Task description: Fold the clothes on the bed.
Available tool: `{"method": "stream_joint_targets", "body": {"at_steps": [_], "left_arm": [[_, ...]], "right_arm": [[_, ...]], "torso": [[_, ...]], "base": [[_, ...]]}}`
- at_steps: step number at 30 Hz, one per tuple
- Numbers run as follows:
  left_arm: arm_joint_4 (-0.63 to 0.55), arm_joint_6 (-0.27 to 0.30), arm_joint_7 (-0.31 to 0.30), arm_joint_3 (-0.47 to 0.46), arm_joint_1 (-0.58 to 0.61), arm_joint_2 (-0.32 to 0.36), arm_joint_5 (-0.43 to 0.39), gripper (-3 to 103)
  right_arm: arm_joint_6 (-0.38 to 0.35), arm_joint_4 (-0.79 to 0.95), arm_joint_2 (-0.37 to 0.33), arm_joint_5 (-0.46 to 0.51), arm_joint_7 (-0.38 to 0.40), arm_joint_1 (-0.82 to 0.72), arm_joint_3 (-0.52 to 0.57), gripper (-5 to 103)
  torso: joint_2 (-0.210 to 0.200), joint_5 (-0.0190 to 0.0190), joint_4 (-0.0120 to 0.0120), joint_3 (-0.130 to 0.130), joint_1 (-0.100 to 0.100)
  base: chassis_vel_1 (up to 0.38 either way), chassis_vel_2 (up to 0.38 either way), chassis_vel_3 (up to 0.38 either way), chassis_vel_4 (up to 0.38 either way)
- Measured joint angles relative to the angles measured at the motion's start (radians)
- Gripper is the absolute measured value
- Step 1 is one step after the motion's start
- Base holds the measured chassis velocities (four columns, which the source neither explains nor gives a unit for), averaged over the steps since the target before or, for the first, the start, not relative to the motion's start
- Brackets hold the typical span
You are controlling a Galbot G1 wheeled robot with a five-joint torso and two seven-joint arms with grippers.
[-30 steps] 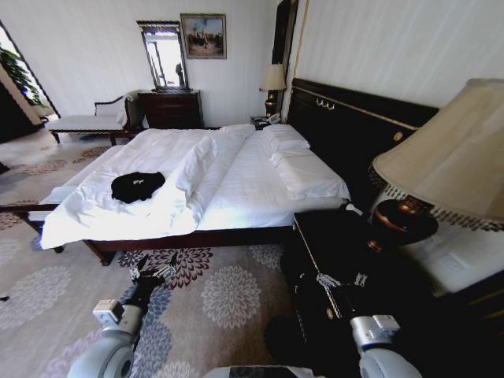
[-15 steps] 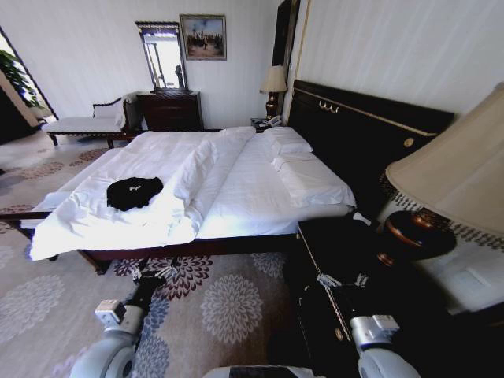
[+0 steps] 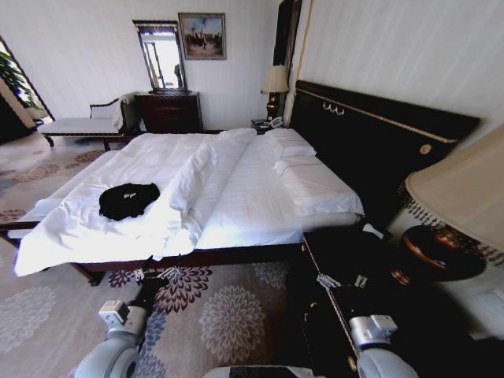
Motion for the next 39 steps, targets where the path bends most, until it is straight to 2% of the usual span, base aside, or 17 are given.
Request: {"method": "stream_joint_targets", "body": {"at_steps": [22,39], "left_arm": [[0.002,0.001,-0.002,0.008,-0.008,0.006,0.009,100],[0.006,0.001,0.0,0.006,-0.013,0.007,0.003,100]], "right_arm": [[-0.005,-0.013,0.013,-0.028,0.007,0.007,-0.011,100],[-0.007,-0.01,0.02,-0.037,0.008,0.007,-0.009,100]], "torso": [[0.0,0.0,-0.0001,0.0,0.0],[0.0,-0.0001,0.0,0.0,0.0]], "base": [[-0.081,0.082,0.081,-0.081],[-0.019,0.108,0.024,-0.109]]}}
